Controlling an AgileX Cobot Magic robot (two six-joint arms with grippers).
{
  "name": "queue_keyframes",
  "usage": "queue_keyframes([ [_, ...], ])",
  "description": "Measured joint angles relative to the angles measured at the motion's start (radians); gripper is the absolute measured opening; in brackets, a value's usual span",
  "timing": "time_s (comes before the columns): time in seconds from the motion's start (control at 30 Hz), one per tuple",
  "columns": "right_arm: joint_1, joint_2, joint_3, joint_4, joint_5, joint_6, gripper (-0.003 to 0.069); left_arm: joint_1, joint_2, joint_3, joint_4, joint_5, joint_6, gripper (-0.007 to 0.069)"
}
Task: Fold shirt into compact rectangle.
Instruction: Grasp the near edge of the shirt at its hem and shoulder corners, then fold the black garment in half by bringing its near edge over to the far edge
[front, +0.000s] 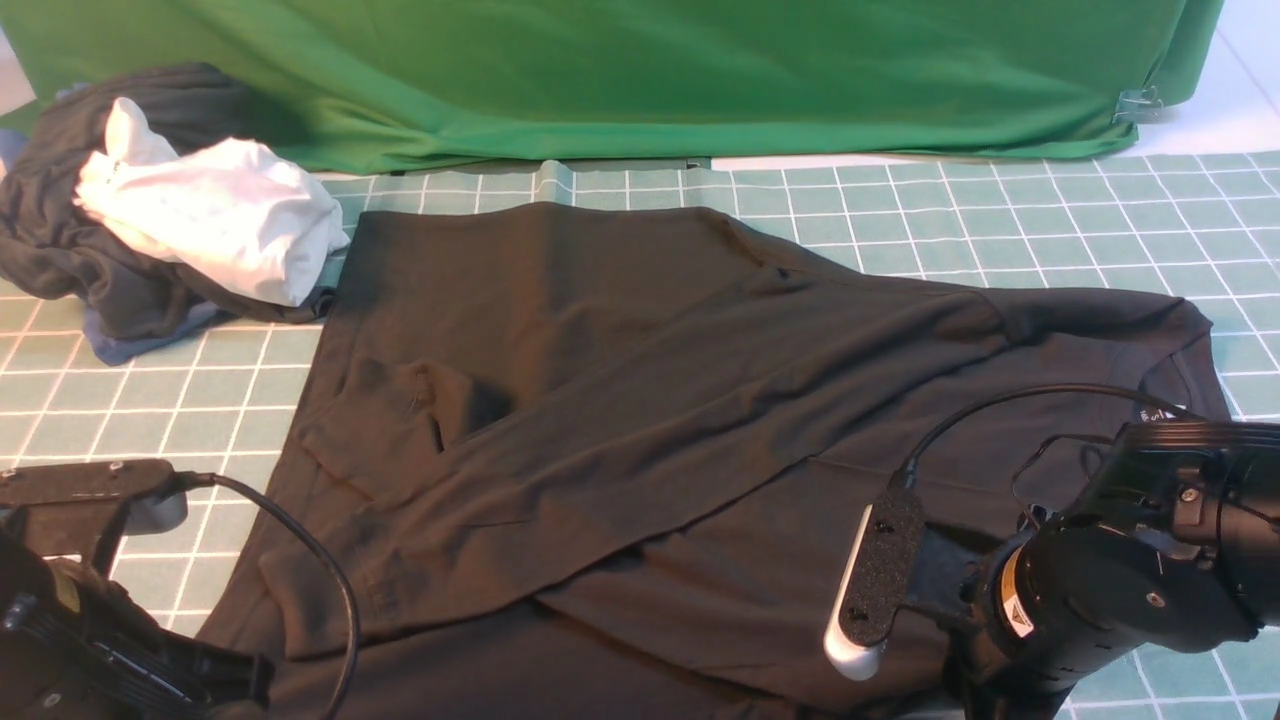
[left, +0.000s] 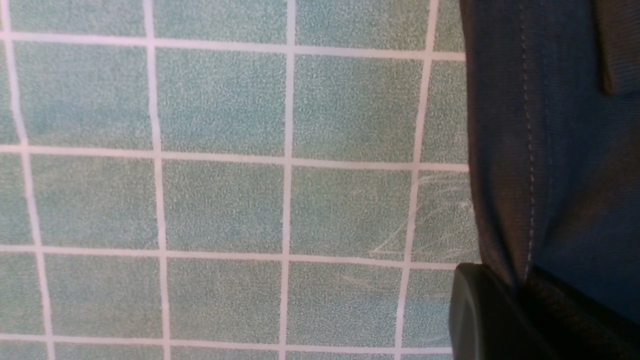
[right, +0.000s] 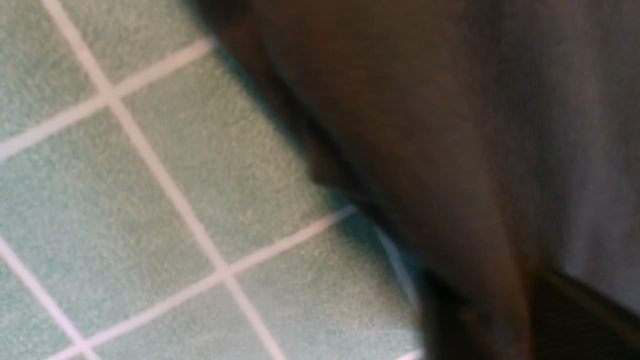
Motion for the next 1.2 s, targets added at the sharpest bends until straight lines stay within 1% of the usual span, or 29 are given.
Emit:
queue_keyframes([
  [0.03,0.000,-0.002,0.000,0.000,0.011,0.001,0.0074,0.000,0.000,-0.001,0.000,-0.001,0.000,0.0011],
  [0.1,0.001,-0.009,0.000,-0.001,0.032,0.002,0.0050,0.000,-0.003,-0.002,0.000,-0.002,0.000,0.0011],
  [0.13,0.002,-0.031,0.000,-0.001,0.071,0.014,0.0034,0.000,-0.016,-0.006,-0.006,0.006,0.000,0.0011],
  [0.23,0.007,-0.083,0.000,0.008,0.142,0.053,0.0031,0.000,-0.058,-0.024,-0.015,0.044,0.000,0.0011],
  [0.27,0.007,-0.092,0.000,0.012,0.153,0.055,0.0031,0.000,-0.058,-0.024,-0.015,0.044,0.000,0.0011],
  [0.33,0.015,-0.170,0.000,0.054,0.249,0.055,0.0031,-0.001,-0.135,-0.069,-0.030,0.102,0.000,0.0013],
  [0.43,0.021,-0.225,0.000,0.069,0.315,0.047,0.0031,-0.001,-0.178,-0.122,-0.043,0.115,-0.001,0.0013],
  [0.53,0.021,-0.267,0.000,0.066,0.334,0.047,0.0031,-0.001,-0.187,-0.182,-0.042,0.118,-0.018,0.0013],
  [0.6,0.009,-0.303,-0.011,0.048,0.344,0.047,0.0031,-0.001,-0.166,-0.259,-0.028,0.109,-0.031,0.0013],
  [0.63,-0.008,-0.312,-0.033,0.037,0.355,0.046,0.0030,-0.001,-0.134,-0.310,-0.024,0.097,-0.038,0.0013],
  [0.7,-0.028,-0.313,-0.059,0.032,0.365,0.042,0.0029,-0.001,-0.108,-0.340,-0.022,0.088,-0.043,0.0013],
  [0.73,-0.062,-0.313,-0.098,0.024,0.367,0.022,0.0029,-0.001,-0.065,-0.387,-0.017,0.069,-0.045,0.0013],
  [0.8,-0.084,-0.313,-0.123,0.022,0.366,0.004,0.0029,-0.001,-0.024,-0.414,-0.010,0.049,-0.046,0.0013],
  [0.83,-0.129,-0.311,-0.171,0.020,0.359,-0.033,0.0029,-0.001,0.043,-0.460,0.000,0.020,-0.046,0.0013],
  [0.9,-0.171,-0.302,-0.212,0.019,0.359,-0.060,0.0029,-0.001,0.104,-0.503,0.000,-0.003,-0.046,0.0013],
  [0.97,-0.228,-0.268,-0.288,0.018,0.359,-0.101,0.0029,-0.001,0.191,-0.566,0.000,-0.038,-0.046,0.0013],
  [1.07,-0.287,-0.196,-0.370,0.018,0.359,-0.145,0.0029,-0.001,0.297,-0.647,0.000,-0.070,-0.046,0.0013],
  [1.17,-0.337,-0.098,-0.467,0.017,0.354,-0.170,0.0029,-0.001,0.426,-0.757,0.010,-0.099,-0.046,0.0013],
  [1.2,-0.342,-0.083,-0.480,0.017,0.353,-0.174,0.0029,-0.001,0.434,-0.765,0.011,-0.102,-0.046,0.0013],
])
